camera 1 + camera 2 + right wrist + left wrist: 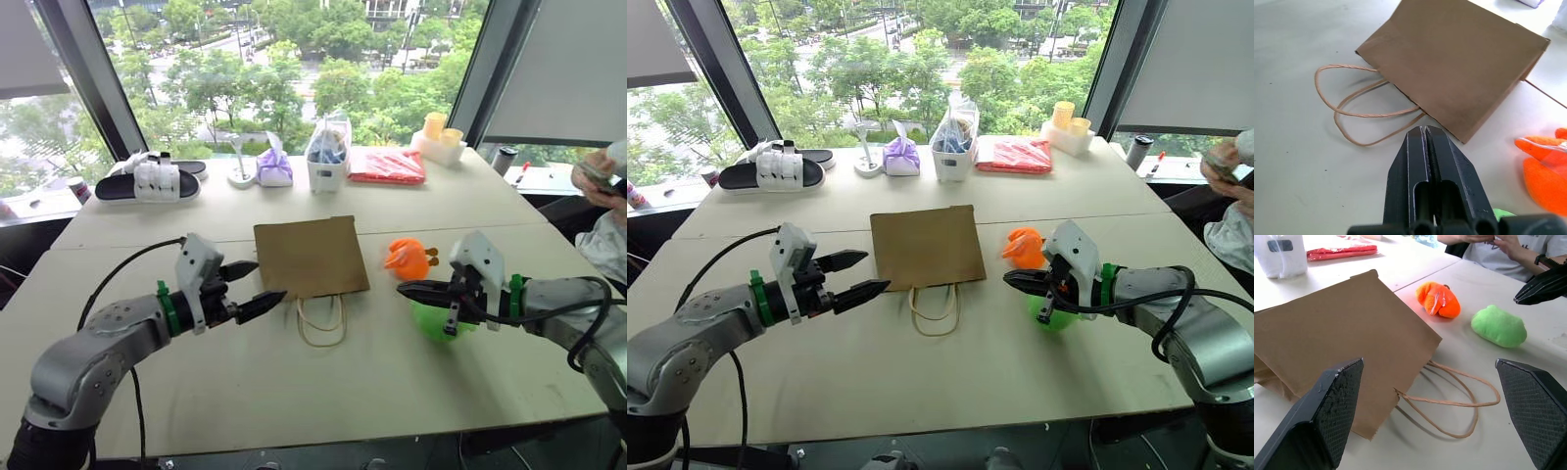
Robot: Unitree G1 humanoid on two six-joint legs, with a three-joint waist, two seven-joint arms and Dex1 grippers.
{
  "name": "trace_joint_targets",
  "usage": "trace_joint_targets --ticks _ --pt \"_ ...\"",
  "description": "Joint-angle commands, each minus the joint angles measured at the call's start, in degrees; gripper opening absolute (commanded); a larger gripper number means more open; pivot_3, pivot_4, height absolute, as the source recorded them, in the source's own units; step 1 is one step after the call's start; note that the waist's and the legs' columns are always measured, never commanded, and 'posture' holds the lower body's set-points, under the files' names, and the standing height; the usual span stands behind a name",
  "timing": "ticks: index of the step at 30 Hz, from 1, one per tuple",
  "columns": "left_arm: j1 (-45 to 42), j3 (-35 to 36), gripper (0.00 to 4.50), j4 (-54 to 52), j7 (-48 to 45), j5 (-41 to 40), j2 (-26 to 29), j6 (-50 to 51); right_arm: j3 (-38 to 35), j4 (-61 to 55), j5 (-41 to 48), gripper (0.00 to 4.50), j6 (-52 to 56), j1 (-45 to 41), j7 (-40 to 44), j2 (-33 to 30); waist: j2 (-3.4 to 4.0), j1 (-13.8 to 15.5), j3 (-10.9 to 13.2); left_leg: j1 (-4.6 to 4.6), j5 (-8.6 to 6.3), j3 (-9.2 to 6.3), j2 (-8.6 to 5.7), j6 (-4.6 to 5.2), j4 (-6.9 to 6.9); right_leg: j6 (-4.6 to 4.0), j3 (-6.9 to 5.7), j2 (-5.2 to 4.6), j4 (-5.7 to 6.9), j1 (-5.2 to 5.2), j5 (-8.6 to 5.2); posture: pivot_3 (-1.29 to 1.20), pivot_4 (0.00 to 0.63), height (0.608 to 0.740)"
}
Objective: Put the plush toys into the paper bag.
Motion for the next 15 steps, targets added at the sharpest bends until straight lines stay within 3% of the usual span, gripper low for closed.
trace_joint_targets --ticks 1,7,15 --pt "0.4 0.5 4.41 -2.3 -1.3 -0.2 0.7 -0.9 -1.5 -0.4 0.2 0.00 -0.7 -0.7 0.3 -0.6 0.00 0.0 0.0 0.00 0.00 0.00 0.00 0.00 0.00 0.00 0.00 0.00 0.00 0.00 0.00 0.00 0.150 0.740" --pt "0.0 1.4 4.41 -2.7 -1.9 -2.1 0.6 0.0 -1.3 -0.3 -0.5 0.00 -1.2 -0.6 -0.1 -0.4 0.00 0.0 0.0 0.00 0.00 0.00 0.00 0.00 0.00 0.00 0.00 0.00 0.00 0.00 0.00 0.00 0.150 0.740" --pt "-0.2 -3.7 4.41 -1.0 -8.7 4.4 4.3 -4.5 -2.0 -1.4 -0.2 0.00 -1.0 0.6 -1.3 0.1 0.00 0.0 0.0 0.00 0.00 0.04 -0.02 0.00 0.00 0.00 0.00 0.00 0.00 0.00 0.00 0.00 0.150 0.740"
